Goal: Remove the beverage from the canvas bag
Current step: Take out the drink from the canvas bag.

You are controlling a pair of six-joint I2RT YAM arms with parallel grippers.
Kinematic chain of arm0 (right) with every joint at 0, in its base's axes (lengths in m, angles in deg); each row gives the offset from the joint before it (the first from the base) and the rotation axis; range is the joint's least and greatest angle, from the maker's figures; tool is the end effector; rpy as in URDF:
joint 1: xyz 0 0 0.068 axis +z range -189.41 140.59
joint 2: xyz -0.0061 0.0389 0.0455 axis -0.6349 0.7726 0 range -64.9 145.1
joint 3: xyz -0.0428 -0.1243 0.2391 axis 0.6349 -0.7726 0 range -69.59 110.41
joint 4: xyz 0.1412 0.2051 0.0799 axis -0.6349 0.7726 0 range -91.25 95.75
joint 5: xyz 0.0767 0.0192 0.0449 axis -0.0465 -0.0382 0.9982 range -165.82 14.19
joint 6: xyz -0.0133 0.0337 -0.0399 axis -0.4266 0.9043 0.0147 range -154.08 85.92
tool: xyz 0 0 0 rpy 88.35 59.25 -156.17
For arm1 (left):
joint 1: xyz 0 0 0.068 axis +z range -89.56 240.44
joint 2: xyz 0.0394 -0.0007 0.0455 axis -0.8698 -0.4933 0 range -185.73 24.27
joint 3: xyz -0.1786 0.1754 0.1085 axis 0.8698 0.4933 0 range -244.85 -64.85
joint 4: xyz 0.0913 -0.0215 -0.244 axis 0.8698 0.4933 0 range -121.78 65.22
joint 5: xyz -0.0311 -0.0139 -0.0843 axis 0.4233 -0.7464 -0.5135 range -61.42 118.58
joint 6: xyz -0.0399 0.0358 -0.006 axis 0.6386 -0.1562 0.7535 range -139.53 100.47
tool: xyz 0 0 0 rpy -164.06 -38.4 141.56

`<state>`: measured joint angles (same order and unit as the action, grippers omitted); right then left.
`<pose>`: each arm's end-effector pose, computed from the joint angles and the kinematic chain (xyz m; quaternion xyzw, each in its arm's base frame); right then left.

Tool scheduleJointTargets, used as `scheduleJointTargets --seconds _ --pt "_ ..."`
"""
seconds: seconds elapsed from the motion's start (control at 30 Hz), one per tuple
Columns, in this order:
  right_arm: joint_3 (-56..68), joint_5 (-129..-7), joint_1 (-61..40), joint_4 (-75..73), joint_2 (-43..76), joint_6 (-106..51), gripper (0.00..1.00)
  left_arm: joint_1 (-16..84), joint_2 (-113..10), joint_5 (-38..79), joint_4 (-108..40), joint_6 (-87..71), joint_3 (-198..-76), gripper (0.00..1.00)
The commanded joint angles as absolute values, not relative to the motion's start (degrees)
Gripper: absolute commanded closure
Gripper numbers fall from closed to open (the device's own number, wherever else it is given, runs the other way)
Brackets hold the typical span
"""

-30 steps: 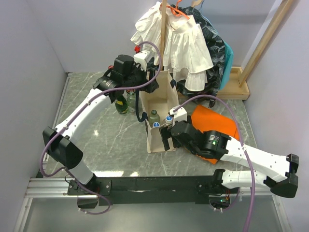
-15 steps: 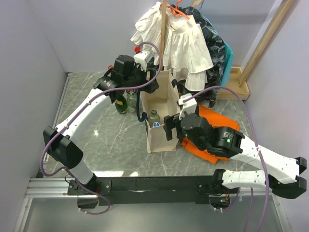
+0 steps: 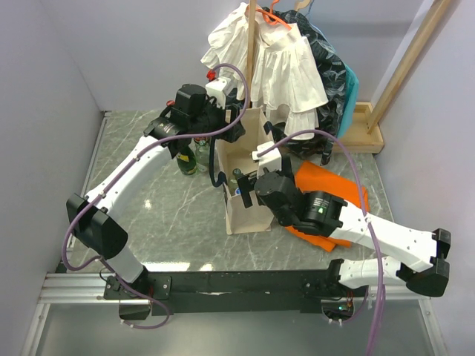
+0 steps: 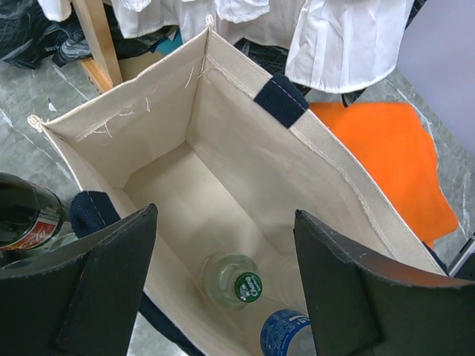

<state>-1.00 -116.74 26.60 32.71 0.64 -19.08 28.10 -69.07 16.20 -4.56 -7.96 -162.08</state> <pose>0.1183 0.2087 0.3751 -0.1953 0.8098 0.0689 0.5489 0.3132 -0.2074 0.4104 0.2080 0.8063 -0.2878 0.4731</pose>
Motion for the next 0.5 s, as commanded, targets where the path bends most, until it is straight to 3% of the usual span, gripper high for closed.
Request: scheduleJointTargets --seconds 0.0,0.47 --pt "-1.57 -119.06 26.77 28.54 0.05 -19.76 0.0 27.83 -68.01 15.05 -7.08 -7.58 -162.05 0.21" --pt "-9.65 -116.33 26.94 35.04 -4.95 -12.55 0.0 27.66 -68.28 13.29 -6.64 -7.84 -162.41 0.21"
